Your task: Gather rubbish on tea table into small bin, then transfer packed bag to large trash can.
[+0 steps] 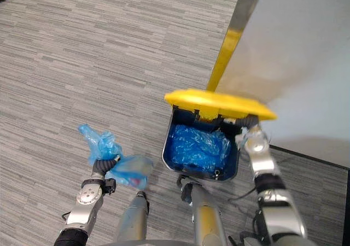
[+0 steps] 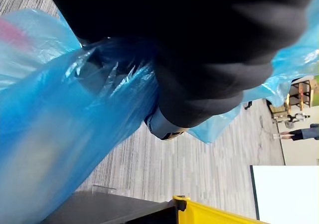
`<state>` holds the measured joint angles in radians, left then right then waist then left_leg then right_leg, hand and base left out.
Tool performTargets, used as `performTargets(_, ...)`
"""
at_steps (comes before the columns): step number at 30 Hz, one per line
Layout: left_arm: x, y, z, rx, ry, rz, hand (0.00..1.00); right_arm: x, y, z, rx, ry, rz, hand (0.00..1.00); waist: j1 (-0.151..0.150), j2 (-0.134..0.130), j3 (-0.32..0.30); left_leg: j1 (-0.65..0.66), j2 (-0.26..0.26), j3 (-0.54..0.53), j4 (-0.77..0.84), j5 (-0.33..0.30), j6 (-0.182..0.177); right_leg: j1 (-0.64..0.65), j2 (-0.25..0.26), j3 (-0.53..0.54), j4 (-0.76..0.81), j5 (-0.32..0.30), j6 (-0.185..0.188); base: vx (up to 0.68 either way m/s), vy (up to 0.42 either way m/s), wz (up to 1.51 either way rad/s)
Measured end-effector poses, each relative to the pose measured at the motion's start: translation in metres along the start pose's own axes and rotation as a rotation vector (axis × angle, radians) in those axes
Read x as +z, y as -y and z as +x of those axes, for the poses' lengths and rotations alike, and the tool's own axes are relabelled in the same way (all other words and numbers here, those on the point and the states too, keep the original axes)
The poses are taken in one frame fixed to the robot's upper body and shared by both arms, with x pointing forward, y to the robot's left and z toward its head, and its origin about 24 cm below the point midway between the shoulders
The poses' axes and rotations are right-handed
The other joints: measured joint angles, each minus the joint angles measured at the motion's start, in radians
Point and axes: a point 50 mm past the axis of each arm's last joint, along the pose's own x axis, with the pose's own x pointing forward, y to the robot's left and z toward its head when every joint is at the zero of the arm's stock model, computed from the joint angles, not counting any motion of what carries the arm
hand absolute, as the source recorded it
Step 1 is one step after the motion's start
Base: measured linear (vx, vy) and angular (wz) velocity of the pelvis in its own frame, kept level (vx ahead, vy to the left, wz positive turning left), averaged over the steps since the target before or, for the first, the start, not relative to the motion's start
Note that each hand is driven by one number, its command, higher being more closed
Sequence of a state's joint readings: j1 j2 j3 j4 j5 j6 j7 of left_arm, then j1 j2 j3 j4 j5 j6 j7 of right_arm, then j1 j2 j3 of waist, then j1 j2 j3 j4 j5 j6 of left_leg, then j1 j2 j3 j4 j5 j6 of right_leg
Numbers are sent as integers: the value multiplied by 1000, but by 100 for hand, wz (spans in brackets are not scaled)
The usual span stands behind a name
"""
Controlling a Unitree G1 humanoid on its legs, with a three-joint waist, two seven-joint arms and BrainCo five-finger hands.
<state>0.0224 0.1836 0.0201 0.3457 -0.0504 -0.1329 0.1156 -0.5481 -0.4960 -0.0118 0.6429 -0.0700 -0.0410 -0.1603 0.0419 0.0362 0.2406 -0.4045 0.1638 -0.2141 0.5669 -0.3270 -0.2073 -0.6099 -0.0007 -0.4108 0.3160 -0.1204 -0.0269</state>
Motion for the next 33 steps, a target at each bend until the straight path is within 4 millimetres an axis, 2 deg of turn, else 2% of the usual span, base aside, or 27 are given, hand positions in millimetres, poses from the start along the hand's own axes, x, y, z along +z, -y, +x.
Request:
performTargets(1,4,-1,2,4,19,-16,100,16,14,9,-34,51,-28,0,-3,12,9,9,15,-2,-44,-24,25,-2,15,3,-15,7,12,-192,43,2)
performTargets(2,9,-1,4,5,38,-24,100,22,21,12,-47,68,-36,0,-2,13,19,14,22,-9,-71,-42,27,-2,24,5,-31,10,22,-234,-7,8)
performTargets(3,21,-3,9,3,87,-28,100,31,28,16,-66,91,-30,0,9,4,50,9,37,-12,-105,-32,30,-24,28,36,-8,9,21,-140,-44,34)
performTargets(4,28,-4,12,1,115,-33,100,36,33,18,-81,107,-30,0,-5,3,79,11,30,-30,-111,-26,23,-52,33,154,126,43,-65,-106,-96,70)
performTargets(5,32,-4,10,1,138,-53,100,40,36,19,-87,117,-26,0,-28,-1,89,-7,7,-60,-59,-14,-11,-13,33,186,69,35,-25,-25,-64,56)
performTargets(7,35,-2,4,-18,162,-62,100,47,38,21,-92,149,-21,0,-14,4,90,-15,-10,-56,11,-20,3,-7,44,171,11,74,-27,3,-1,5)
performTargets(8,43,7,3,-66,195,-64,100,49,41,22,-96,157,-29,0,-25,12,95,-9,-11,-27,-11,-43,46,-2,49,156,-25,104,-24,-11,41,7)
performTargets(9,45,8,3,-76,203,-68,100,49,41,22,-96,157,-29,0,-27,12,97,-6,-9,-24,-20,-45,50,-1,49,154,-28,105,-23,-30,47,22)
performTargets(10,53,17,4,-118,236,-81,100,49,40,22,-89,157,-28,0,-28,8,101,4,-9,-22,-36,-50,41,7,49,154,-39,120,-35,-29,58,-2)
performTargets(15,85,43,-8,-291,371,-130,100,51,25,21,-26,166,-50,0,-25,13,106,47,-26,15,-32,-54,51,55,46,180,-66,145,-16,-62,93,-13)
performTargets(18,106,64,-15,-420,454,-161,100,64,17,25,15,203,-67,0,-28,16,108,46,-35,29,-24,-58,60,64,47,198,-97,171,-1,-58,74,-14)
performTargets(20,125,84,-17,-508,520,-169,100,71,12,26,36,221,-79,0,-29,17,109,49,-39,40,-23,-58,61,66,46,208,-101,178,3,-40,71,-13)
performTargets(22,158,106,-21,-602,638,-172,100,84,3,28,75,257,-87,0,-31,19,113,56,-42,59,-23,-58,62,66,46,226,-106,189,-7,-9,49,-23)
performTargets(26,205,129,-28,-690,808,-180,100,103,-6,31,104,304,-101,0,-41,22,138,75,-44,87,-24,-60,66,75,48,251,-108,196,-1,-2,37,-20)
performTargets(28,214,139,-33,-722,840,-181,100,110,-13,32,124,318,-113,0,-54,22,139,85,-43,106,-29,-62,69,75,52,264,-108,196,-1,17,30,-16)
performTargets(30,214,143,-34,-737,840,-172,100,117,-13,33,130,335,-118,0,-55,22,152,99,-44,124,-37,-62,70,78,55,280,-108,197,0,29,20,-23)
performTargets(32,211,153,-25,-743,814,-112,100,131,-11,36,130,370,-114,0,-63,21,180,105,-46,138,-40,-64,72,78,56,296,-111,201,7,11,21,-19)
performTargets(33,211,154,-23,-741,809,-101,100,133,-11,36,130,373,-115,0,-65,21,182,105,-47,139,-40,-64,73,78,56,296,-112,202,7,2,16,-7)
